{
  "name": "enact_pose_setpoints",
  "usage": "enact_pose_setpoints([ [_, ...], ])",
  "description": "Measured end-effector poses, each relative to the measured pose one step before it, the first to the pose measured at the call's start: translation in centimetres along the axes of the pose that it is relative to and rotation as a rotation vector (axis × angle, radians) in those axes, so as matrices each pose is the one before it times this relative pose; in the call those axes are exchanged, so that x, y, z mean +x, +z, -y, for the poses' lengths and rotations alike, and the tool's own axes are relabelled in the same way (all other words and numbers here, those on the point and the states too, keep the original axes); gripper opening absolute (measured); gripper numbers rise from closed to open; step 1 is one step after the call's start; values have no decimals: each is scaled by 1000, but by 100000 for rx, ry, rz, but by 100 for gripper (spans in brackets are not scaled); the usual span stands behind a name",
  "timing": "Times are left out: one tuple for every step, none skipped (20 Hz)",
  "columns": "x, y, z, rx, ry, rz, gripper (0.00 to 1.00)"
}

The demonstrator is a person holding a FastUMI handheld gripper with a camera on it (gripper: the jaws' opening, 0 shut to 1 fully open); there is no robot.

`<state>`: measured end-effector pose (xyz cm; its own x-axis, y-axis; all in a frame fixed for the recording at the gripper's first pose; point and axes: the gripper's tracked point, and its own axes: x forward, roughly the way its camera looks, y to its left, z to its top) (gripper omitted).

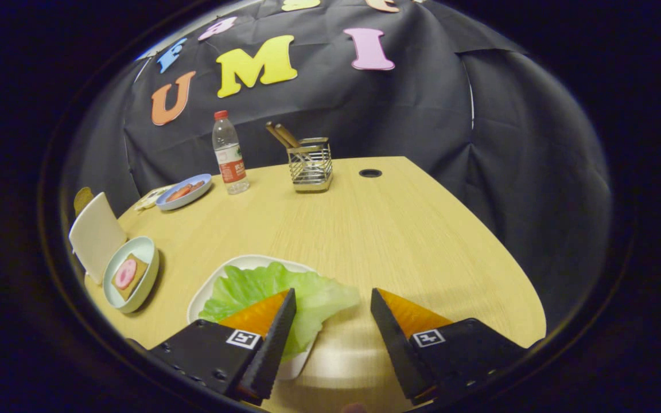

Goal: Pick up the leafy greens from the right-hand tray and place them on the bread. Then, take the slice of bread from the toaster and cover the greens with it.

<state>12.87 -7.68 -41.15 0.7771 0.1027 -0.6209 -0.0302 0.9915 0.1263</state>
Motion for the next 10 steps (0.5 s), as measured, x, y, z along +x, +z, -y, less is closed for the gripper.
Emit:
enact_pose_setpoints([
  [268, -375, -318, -112, 681, -879, 78],
  [163, -116, -204, -112, -81, -796, 70],
  [154, 64, -35, -237, -63, 173, 63],
  [-256, 116, -62, -623, -1254, -228, 49],
  [212, 3, 98, -1074, -1415, -331, 36],
  [-93, 207, -64, -1192, -731, 512, 28],
  [-177, 242, -33, -1034, -545, 698, 28],
  [-98, 216, -48, -796, 43, 919, 27],
  [-144, 311, -37, -606, 275, 1206, 27],
  [-24, 235, 531, -1399, -1892, 1139, 27],
])
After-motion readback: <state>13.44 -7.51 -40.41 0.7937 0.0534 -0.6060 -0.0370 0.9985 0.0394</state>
